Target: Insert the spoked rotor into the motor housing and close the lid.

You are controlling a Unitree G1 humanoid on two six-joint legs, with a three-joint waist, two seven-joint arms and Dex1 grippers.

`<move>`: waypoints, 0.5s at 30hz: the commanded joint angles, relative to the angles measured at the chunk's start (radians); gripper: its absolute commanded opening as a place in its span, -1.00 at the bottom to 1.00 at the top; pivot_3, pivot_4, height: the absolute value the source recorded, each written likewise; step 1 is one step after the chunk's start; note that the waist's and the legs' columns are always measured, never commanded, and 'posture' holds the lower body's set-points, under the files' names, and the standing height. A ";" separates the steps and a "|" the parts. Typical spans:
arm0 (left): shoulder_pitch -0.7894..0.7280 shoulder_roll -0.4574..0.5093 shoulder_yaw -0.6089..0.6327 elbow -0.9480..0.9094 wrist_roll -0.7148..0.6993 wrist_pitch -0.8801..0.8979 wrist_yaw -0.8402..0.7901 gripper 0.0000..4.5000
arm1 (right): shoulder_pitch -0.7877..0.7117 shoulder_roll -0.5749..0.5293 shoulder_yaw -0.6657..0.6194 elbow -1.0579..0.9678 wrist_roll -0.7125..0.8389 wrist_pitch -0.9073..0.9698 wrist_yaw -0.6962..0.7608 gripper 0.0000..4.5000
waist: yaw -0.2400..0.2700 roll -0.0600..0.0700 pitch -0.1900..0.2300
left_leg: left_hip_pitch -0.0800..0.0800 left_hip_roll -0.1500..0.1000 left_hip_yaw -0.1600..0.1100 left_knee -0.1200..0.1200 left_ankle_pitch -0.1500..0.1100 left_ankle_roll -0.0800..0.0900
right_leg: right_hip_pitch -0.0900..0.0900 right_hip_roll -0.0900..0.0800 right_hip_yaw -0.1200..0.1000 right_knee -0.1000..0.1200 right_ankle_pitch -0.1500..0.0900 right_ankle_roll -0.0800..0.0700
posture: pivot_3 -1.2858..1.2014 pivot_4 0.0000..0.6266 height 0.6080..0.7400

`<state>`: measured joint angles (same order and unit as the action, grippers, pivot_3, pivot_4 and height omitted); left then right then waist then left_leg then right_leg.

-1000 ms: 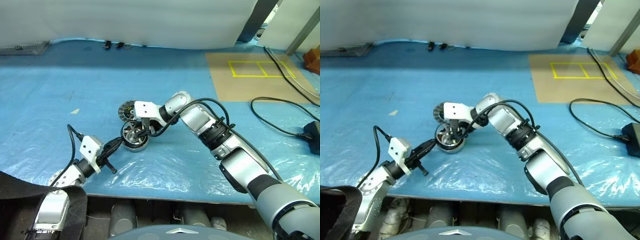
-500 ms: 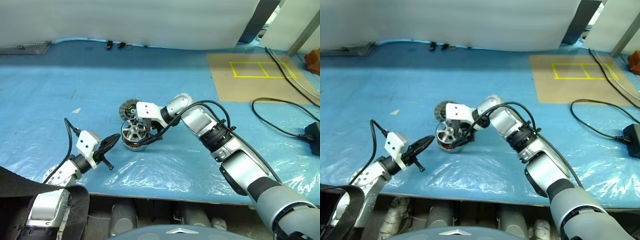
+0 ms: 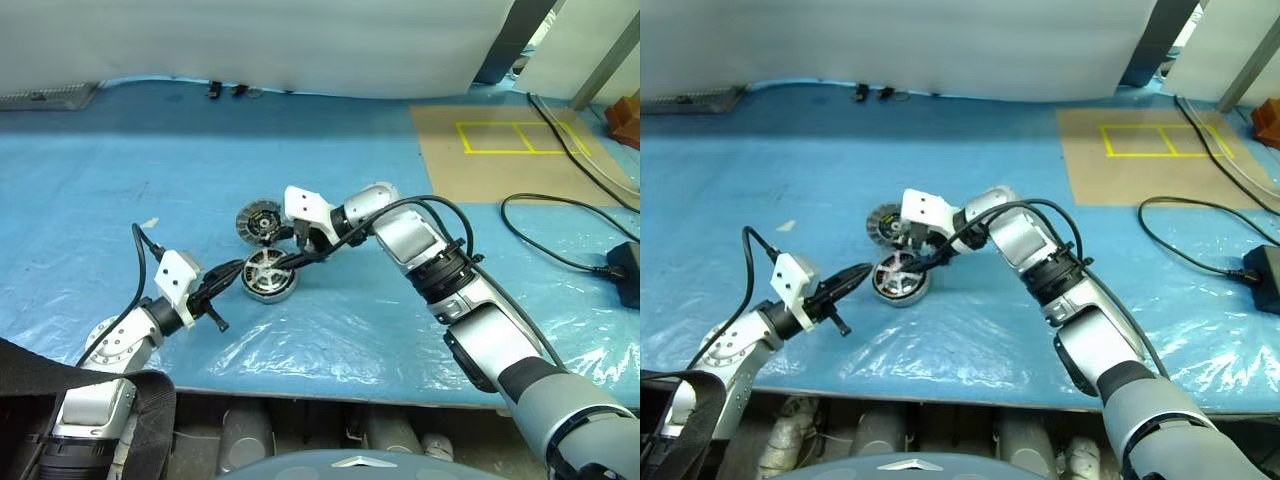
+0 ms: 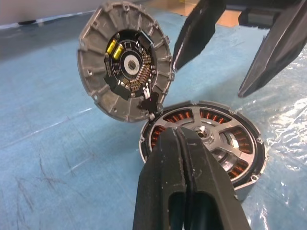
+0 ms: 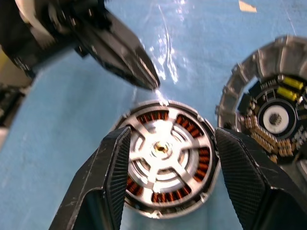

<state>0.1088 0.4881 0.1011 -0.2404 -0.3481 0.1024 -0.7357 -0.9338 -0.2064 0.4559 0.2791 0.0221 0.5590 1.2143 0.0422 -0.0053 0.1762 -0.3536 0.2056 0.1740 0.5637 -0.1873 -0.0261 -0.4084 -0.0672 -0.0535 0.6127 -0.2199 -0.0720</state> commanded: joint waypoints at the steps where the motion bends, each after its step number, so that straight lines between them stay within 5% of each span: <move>1: 0.018 0.000 0.016 -0.003 -0.003 -0.038 -0.007 -1.00 | -0.019 0.012 -0.014 -0.058 0.032 0.029 -0.010 0.25 | 0.002 0.000 0.000 | 0.000 0.000 0.000 0.000 0.000 0.000 | 0.000 0.000 0.000 0.000 0.000 0.000 | 0.03 -0.52 1.00; 10: 0.018 0.006 0.020 -0.031 -0.004 -0.019 0.015 -1.00 | -0.014 0.044 0.018 -0.038 0.024 0.025 -0.042 0.25 | 0.002 0.000 0.000 | 0.000 0.000 0.000 0.000 0.000 0.000 | 0.000 0.000 0.000 0.000 0.000 0.000 | 0.03 -0.52 1.00; 15: 0.018 0.004 0.016 -0.052 -0.008 -0.005 0.029 -1.00 | 0.045 0.100 -0.006 0.044 0.026 -0.031 -0.129 -0.30 | 0.001 0.000 0.000 | 0.000 0.000 0.000 0.000 0.000 0.000 | 0.000 0.000 0.000 0.000 0.000 0.000 | 0.03 -0.52 1.00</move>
<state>0.1246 0.4882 0.1044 -0.2515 -0.3483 0.0977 -0.7126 -0.8950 -0.1185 0.4742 0.3150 0.0349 0.5595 1.1108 0.0429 -0.0052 0.1762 -0.3536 0.2056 0.1739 0.5633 -0.1873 -0.0265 -0.4084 -0.0672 -0.0535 0.6125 -0.2199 -0.0720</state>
